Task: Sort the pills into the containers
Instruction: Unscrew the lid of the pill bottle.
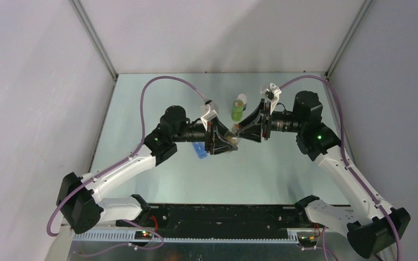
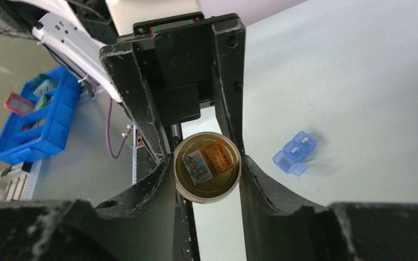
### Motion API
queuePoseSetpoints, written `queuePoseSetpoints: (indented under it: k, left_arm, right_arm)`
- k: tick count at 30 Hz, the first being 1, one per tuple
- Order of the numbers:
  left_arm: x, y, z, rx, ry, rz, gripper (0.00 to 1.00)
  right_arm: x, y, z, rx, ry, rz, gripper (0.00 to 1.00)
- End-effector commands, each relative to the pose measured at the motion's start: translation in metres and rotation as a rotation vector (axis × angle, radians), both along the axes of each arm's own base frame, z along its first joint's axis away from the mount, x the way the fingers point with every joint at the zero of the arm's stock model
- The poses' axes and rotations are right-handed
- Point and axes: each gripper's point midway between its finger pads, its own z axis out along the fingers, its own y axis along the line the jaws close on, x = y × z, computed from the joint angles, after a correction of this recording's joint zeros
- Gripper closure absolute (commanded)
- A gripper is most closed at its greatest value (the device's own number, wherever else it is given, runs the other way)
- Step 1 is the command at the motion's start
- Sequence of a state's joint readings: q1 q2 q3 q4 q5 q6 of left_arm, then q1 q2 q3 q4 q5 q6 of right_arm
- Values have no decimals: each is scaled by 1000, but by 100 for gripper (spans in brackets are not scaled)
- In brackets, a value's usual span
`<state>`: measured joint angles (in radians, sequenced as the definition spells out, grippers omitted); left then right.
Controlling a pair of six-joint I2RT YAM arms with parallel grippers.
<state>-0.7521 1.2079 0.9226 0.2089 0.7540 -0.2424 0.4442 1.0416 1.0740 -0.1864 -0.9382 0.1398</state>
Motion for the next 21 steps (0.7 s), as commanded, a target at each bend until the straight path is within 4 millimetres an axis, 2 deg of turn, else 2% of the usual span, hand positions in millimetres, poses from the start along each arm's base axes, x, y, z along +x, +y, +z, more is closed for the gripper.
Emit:
queuePoseSetpoints:
  k: [1,2,3,4,5,6,7,8,9,10,11,12,13,15,17,20,21]
  left_arm:
    - [-3,5,27,-38,-115,-3,100]
    - [5,6,21,-11,-107,46,100]
    - [10,6,20,1,-122,73,100]
    - [17,8,15,22,-119,116,100]
    - [20,9,13,31,-125,136,100]
    - [26,11,12,37,-126,175,100]
    - [28,11,11,38,-121,190,100]
    - [34,13,14,28,-127,230,100]
    - [35,14,13,25,-116,244,100]
    - [38,16,16,14,-120,265,100]
    - [39,16,16,9,-109,276,100]
    - [41,17,19,-1,-109,293,100]
    - [42,18,19,-7,-99,302,100]
    - [45,19,23,-27,-91,329,100]
    - [45,18,25,-40,-82,333,100]
    - [46,17,24,-44,-69,337,100]
    - [47,17,24,-44,-67,338,100]
  right_arm:
    - [-16,2,6,17,-110,71,84]
    - [-9,5,13,49,-76,18,61]
    - [12,3,16,59,-58,-115,17]
    - [15,7,21,91,-4,-170,5]
    - [39,1,25,110,15,-330,3]
    - [38,5,26,133,68,-368,1]
    - [54,-4,26,145,87,-502,1]
    - [53,0,26,166,133,-543,5]
    - [61,-6,26,173,143,-626,10]
    - [56,1,26,173,164,-624,18]
    - [63,-3,21,151,188,-697,20]
    - [59,3,19,141,211,-704,22]
    - [65,0,12,112,228,-761,22]
    - [66,5,2,86,268,-794,23]
    - [68,6,-6,80,313,-826,27]
    - [66,9,-5,104,342,-832,50]
    - [64,11,-1,109,324,-818,52]
